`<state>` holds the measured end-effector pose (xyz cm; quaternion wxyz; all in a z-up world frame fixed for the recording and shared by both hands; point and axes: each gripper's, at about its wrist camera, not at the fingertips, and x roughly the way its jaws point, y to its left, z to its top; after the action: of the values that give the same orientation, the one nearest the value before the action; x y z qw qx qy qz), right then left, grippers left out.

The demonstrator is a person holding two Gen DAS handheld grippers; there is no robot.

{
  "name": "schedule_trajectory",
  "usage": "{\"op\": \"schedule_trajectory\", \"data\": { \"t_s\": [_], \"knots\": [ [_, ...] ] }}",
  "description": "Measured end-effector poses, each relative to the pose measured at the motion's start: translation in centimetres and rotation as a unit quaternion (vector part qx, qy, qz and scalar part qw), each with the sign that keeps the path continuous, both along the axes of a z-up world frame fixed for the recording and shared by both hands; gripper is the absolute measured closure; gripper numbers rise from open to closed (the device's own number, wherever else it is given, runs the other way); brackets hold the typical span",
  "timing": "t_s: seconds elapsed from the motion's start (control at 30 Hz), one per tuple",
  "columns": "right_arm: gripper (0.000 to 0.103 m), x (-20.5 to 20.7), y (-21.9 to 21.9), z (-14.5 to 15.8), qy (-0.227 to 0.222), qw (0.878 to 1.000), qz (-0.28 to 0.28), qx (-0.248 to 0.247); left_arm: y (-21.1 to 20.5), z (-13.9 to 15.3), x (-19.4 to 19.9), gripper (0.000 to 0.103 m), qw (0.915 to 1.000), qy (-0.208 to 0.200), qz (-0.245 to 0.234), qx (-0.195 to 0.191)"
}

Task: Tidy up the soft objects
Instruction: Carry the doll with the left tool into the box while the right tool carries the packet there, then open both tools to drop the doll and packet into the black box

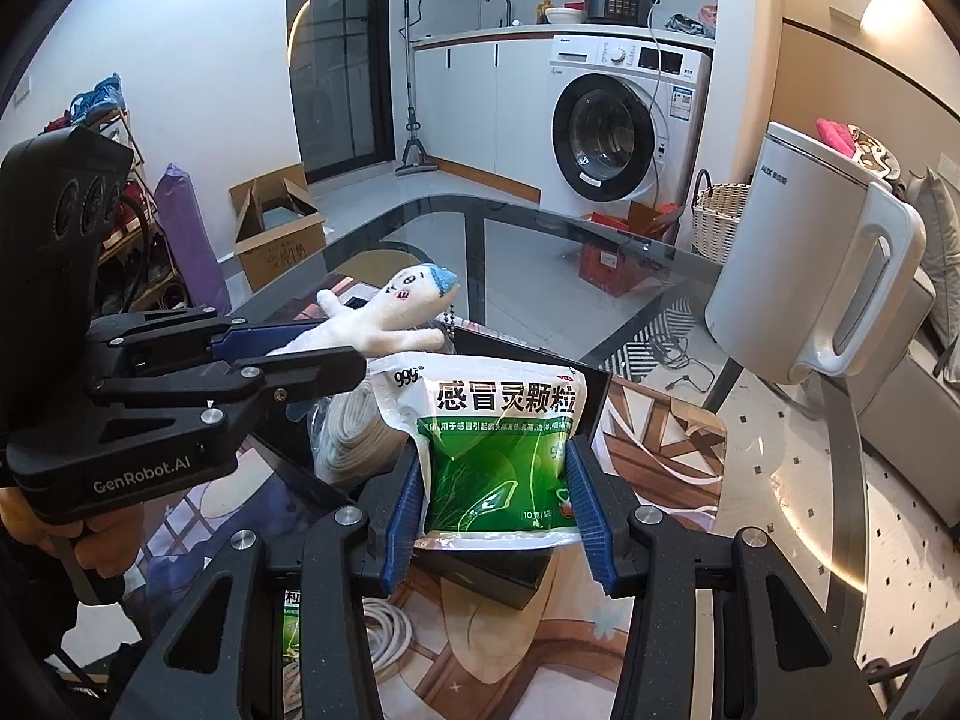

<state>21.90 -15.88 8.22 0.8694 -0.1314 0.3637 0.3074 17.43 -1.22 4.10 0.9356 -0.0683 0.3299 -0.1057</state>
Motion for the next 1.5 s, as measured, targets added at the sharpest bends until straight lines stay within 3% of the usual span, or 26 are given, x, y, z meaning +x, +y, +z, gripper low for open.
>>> {"op": "schedule_trajectory", "data": {
  "t_s": [0.47, 1.0, 1.33, 1.5],
  "knots": [
    [0.057, 2.3, 1.9, -1.2, 0.012, 0.999, 0.020, -0.043, -1.0, -2.3, 1.9, 0.077, 0.9988, 0.048, -0.006, 0.002],
    [0.057, 4.6, 4.4, -3.4, 0.048, 0.993, 0.031, -0.099, -0.8, -2.9, 2.1, 0.077, 0.9983, 0.055, -0.013, 0.011],
    [0.057, 5.2, 5.1, -4.4, 0.058, 0.993, 0.031, -0.101, -0.8, -2.8, 1.7, 0.077, 0.9966, 0.072, -0.018, 0.035],
    [0.049, 4.5, 4.6, -3.8, 0.048, 0.994, 0.034, -0.090, -0.7, -2.9, 1.6, 0.077, 0.9974, 0.066, -0.014, 0.027]
  ]
}}
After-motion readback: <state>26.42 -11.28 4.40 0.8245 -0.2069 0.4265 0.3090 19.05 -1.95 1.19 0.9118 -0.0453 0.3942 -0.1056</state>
